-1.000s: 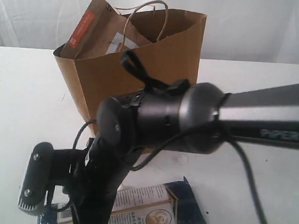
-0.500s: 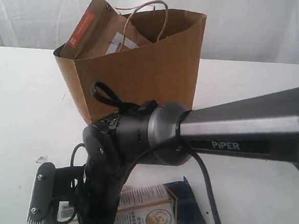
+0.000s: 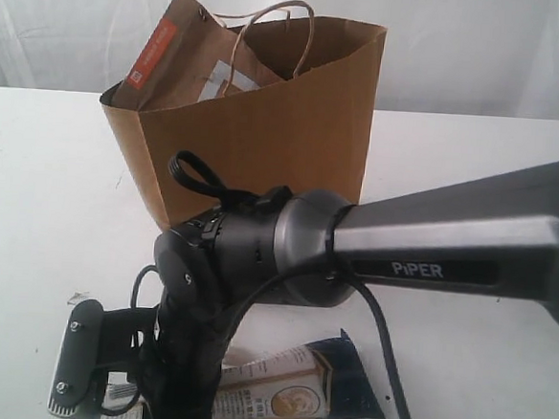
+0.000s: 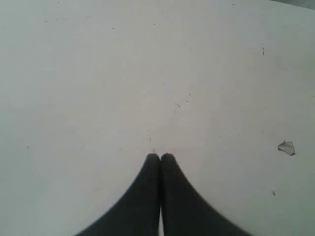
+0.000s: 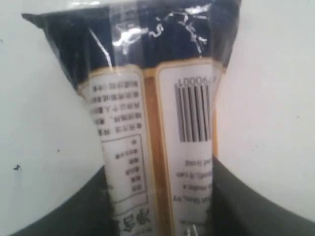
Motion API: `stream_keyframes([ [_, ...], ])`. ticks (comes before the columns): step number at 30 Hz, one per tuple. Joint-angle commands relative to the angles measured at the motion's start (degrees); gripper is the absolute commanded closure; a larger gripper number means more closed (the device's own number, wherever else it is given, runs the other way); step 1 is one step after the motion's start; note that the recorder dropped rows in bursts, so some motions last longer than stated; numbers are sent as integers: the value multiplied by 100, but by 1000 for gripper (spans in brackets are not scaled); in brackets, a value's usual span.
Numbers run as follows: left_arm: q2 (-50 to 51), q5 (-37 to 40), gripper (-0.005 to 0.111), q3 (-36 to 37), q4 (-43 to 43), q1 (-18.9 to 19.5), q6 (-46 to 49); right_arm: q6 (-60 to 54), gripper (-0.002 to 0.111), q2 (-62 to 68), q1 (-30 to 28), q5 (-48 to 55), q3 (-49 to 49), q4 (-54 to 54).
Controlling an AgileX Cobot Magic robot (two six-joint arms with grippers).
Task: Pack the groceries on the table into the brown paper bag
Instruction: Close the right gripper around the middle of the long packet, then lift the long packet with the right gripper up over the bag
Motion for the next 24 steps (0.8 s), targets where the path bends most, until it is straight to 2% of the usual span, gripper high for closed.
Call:
stream_keyframes([
  [1,-53,-24,107,34,20,-39,-30,518,108,13,0,334,-141,4],
  [10,-53,-24,107,34,20,-39,-30,698,108,-445,0,219,-779,187],
  [24,-53,-24,107,34,20,-39,-30,1324,108,-1585,0,306,-818,585],
])
